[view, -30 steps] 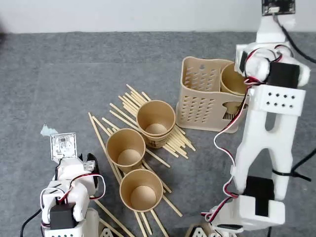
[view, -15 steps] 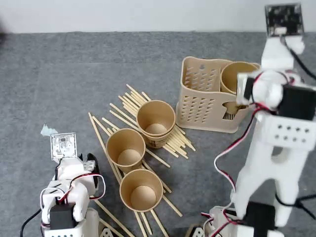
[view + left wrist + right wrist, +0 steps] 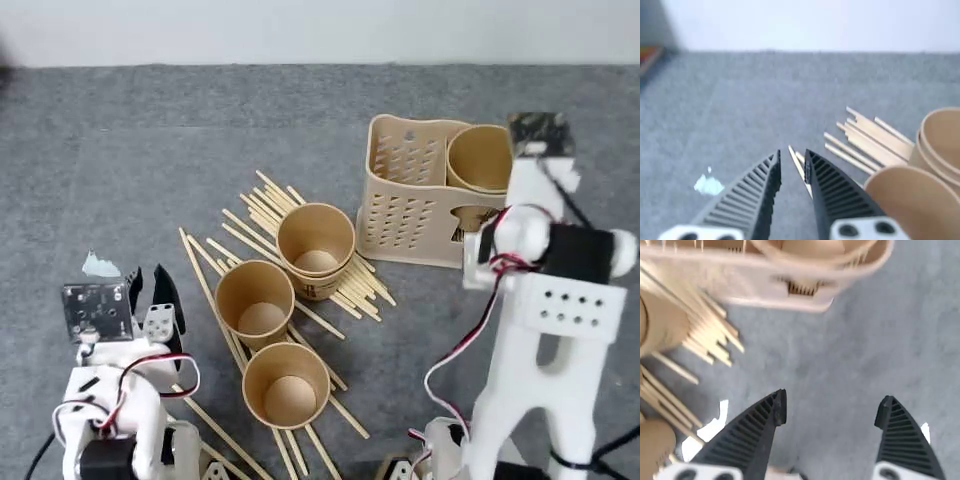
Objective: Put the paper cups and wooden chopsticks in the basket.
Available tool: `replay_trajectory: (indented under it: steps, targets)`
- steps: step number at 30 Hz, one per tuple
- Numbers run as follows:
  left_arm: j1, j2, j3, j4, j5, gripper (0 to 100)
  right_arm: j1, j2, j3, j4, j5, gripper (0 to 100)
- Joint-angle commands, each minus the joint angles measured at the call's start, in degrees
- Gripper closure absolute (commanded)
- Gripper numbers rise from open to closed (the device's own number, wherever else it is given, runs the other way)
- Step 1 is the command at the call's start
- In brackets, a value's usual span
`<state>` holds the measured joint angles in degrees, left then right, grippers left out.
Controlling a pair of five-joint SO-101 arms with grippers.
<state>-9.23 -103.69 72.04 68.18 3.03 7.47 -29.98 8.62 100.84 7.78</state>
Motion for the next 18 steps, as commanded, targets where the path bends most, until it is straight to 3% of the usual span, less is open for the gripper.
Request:
replay_trajectory:
  steps: [1, 4, 10, 14, 18]
  targets:
    - [-0.09, -0.26, -5.58, -0.7, -1.05, 92, -1.71, -4.18, 6.68, -0.84, 0.44, 70.0]
    - [0.09, -0.18, -7.78, -0.88, -1.05, 92, -3.74, -6.9, 14.15, -4.18, 0.26, 73.9]
    - [0.18, 6.77, -12.88, -0.44, -2.29, 92, -8.48, -13.14, 23.56, -9.98, 0.62, 98.6]
    - [0.26, 22.07, -23.43, 4.92, -2.64, 92, -9.89, -14.9, 28.31, -12.53, 0.26, 95.7]
    - [0.26, 39.38, -37.67, 16.18, -2.55, 92, -9.89, -14.99, 33.41, -17.54, 0.26, 95.7]
